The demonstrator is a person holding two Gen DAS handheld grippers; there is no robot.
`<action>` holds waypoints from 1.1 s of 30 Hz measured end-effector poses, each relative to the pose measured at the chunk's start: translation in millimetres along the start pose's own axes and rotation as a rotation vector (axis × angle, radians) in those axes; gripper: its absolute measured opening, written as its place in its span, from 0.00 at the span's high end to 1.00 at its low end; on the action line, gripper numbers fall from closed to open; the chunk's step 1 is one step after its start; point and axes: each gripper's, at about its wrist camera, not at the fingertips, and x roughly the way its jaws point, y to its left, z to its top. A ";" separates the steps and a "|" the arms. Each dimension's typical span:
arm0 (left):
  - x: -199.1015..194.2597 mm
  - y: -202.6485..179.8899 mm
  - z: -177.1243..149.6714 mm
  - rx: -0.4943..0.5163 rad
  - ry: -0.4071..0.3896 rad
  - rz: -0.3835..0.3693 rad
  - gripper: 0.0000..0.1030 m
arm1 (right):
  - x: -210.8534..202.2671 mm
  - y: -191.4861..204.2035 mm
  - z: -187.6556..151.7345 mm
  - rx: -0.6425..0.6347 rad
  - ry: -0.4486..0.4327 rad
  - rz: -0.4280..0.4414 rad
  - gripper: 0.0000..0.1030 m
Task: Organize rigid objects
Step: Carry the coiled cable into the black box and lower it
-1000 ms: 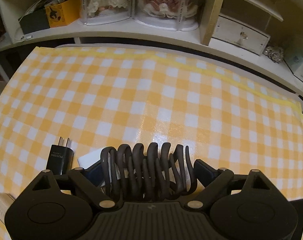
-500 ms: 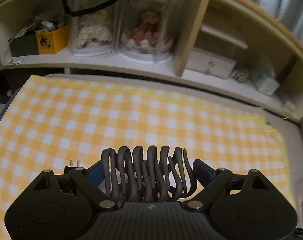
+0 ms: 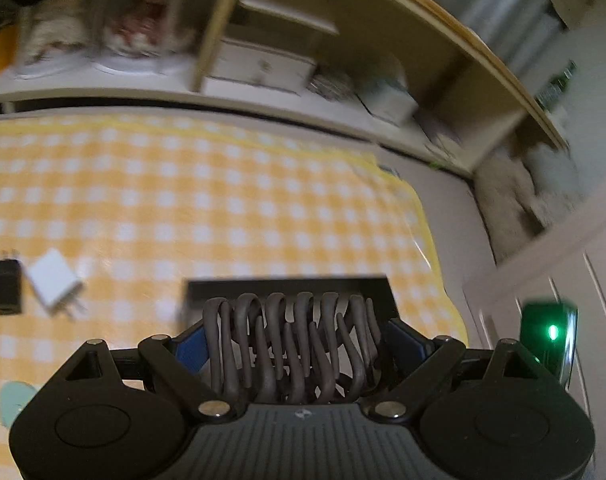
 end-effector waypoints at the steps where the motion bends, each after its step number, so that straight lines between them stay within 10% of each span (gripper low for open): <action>1: 4.5 -2.7 -4.3 0.007 0.006 -0.004 0.12 | -0.2 0.5 -0.2 0.001 -0.001 0.001 0.94; 18: 64.5 -9.7 -10.7 -0.019 0.000 0.081 0.12 | -1.8 0.8 -0.1 0.004 0.000 0.004 0.94; 33: 96.3 -0.3 -8.0 -0.287 0.051 -0.084 0.03 | -4.5 -2.3 -1.1 0.011 -0.002 0.013 0.94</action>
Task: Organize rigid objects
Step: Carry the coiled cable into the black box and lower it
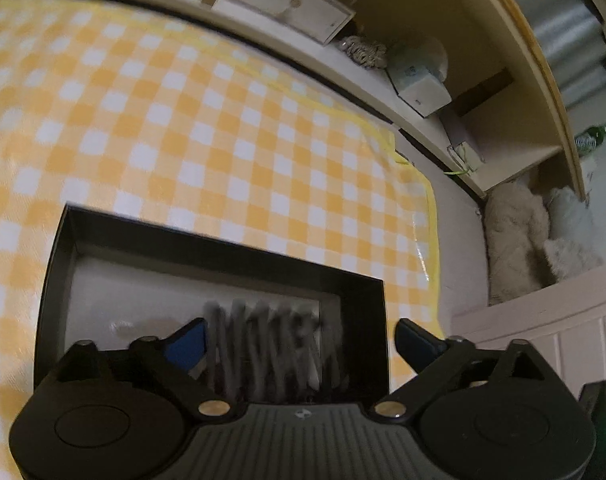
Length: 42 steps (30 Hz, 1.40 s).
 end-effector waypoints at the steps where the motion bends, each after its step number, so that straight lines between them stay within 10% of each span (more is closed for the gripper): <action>1: -1.3 2.2 -0.5 -0.004 0.004 -0.003 0.03 | -0.4 1.3 0.1 0.000 0.000 0.001 0.94; 5: -7.7 5.2 -0.7 0.043 0.020 -0.001 0.07 | -0.7 -0.9 -1.2 0.001 0.000 0.001 0.94; 17: -3.6 21.9 -5.6 0.038 0.094 -0.042 0.70 | 0.6 -2.8 -1.0 0.002 0.001 0.001 0.94; 34: -19.8 28.3 -8.4 -0.056 -0.104 -0.022 0.92 | 0.3 -3.4 -1.5 0.002 0.001 0.001 0.94; 42: -17.9 32.3 -20.6 -0.052 -0.077 -0.051 0.91 | 1.3 -3.9 -0.7 0.002 0.003 -0.001 0.94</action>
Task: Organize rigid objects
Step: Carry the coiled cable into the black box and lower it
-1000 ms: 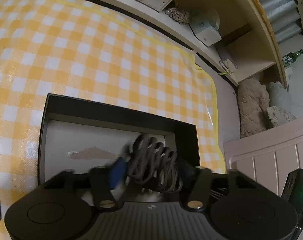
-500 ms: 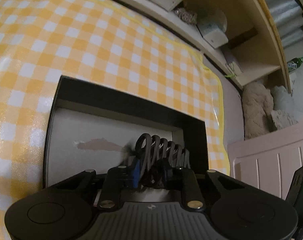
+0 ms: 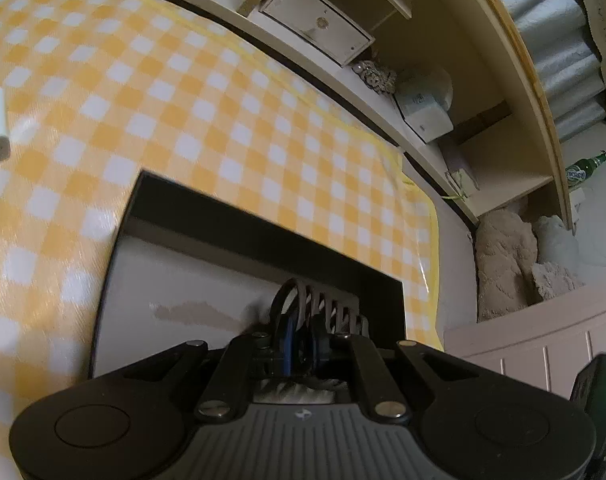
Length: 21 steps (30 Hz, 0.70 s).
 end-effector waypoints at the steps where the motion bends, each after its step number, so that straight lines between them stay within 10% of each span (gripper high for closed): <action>1: -0.2 -1.2 -3.0 0.004 0.000 0.002 0.91 | 0.4 -0.2 0.1 0.001 0.001 -0.001 0.94; 9: -2.8 9.7 -20.3 -0.047 -0.003 0.030 0.84 | 1.4 -1.1 0.6 0.003 0.000 0.002 0.94; 15: -6.1 9.1 -19.6 -0.029 0.028 -0.008 0.56 | 1.7 -1.3 0.4 0.005 0.000 0.004 0.94; 21: -1.2 3.7 -24.2 0.039 0.079 -0.005 0.56 | 1.7 -1.5 0.4 0.004 0.000 0.003 0.94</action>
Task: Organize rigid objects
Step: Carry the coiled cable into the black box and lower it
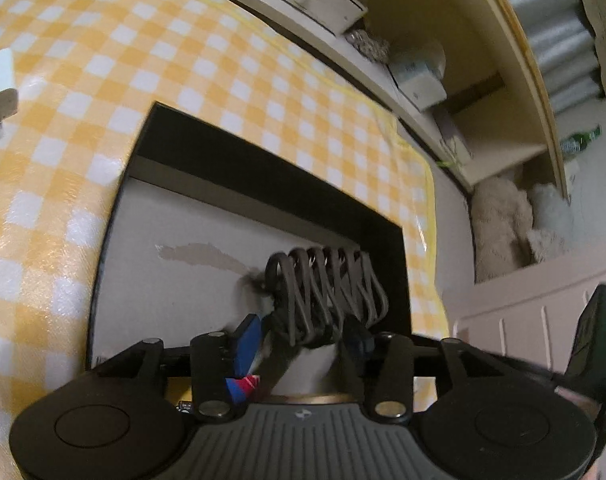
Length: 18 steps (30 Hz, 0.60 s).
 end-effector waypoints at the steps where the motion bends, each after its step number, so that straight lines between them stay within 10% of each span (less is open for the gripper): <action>1: 2.6 -0.6 -0.5 0.008 0.004 0.005 0.56 | 0.0 0.0 0.0 0.000 0.000 0.000 0.94; 18: 16.3 -11.1 18.4 0.124 -0.041 0.022 0.65 | 0.6 -0.3 -0.8 -0.001 0.001 -0.004 0.94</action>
